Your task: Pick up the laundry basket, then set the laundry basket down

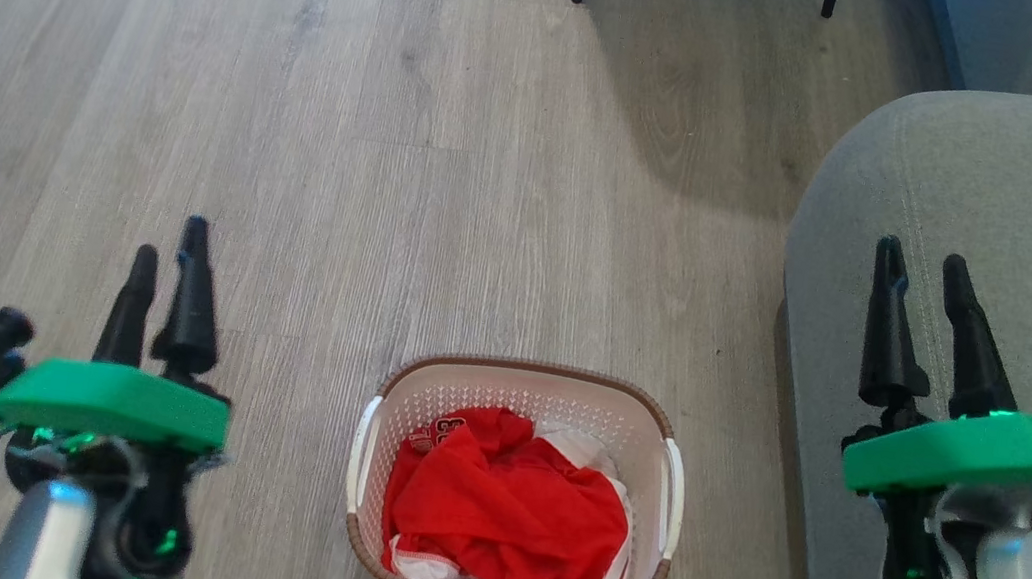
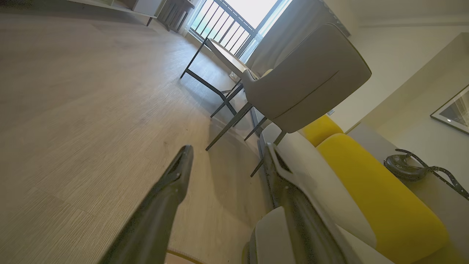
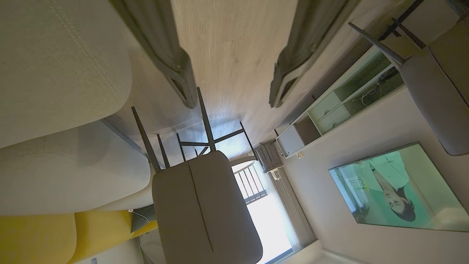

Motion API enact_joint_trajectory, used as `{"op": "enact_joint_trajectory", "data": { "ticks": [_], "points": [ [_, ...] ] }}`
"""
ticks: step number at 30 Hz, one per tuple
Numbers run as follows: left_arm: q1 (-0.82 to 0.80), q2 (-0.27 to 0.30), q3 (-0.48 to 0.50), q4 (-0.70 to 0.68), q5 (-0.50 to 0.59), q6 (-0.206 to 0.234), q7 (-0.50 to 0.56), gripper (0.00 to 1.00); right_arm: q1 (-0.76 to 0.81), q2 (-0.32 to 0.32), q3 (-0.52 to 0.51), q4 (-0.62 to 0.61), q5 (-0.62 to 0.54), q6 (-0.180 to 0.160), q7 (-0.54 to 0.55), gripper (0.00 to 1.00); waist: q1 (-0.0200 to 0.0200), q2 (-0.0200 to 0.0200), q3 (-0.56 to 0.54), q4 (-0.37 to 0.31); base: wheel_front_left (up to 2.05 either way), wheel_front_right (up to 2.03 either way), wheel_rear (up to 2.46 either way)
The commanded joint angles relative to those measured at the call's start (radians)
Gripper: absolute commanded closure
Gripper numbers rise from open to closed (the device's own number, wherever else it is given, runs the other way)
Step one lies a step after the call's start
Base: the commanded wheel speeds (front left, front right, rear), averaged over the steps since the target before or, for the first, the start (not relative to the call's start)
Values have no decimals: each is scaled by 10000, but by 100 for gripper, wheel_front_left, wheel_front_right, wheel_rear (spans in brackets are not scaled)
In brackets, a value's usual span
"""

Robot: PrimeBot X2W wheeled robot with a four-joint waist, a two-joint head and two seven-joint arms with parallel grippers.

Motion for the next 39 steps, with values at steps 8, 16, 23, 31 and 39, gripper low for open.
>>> {"op": "enact_joint_trajectory", "data": {
  "ticks": [8,16,23,31,39],
  "points": [
    [-1243,480,-2542,-430,4412,2324,-566,0,-643,-176,693,-489,-2186,54,-568,0,0,0,39,-16,0,0,0],
    [-1670,1111,-4062,-182,5354,3795,-800,0,-350,-79,824,289,-2462,59,-801,0,0,0,-15,-43,0,0,0],
    [-1619,1079,-4425,32,5065,3670,-1006,0,-345,-139,1244,1210,-2243,63,-1006,0,0,0,-90,-54,0,0,0],
    [-1140,497,-3370,441,5248,1988,-1241,0,-473,-166,1363,1482,-2651,67,-1240,0,0,0,-122,-18,0,0,0],
    [-850,153,-2498,1434,5997,1415,-1475,0,-426,-44,1289,1829,-3208,72,-1473,0,0,0,-133,15,0,0,0]
  ]
}}
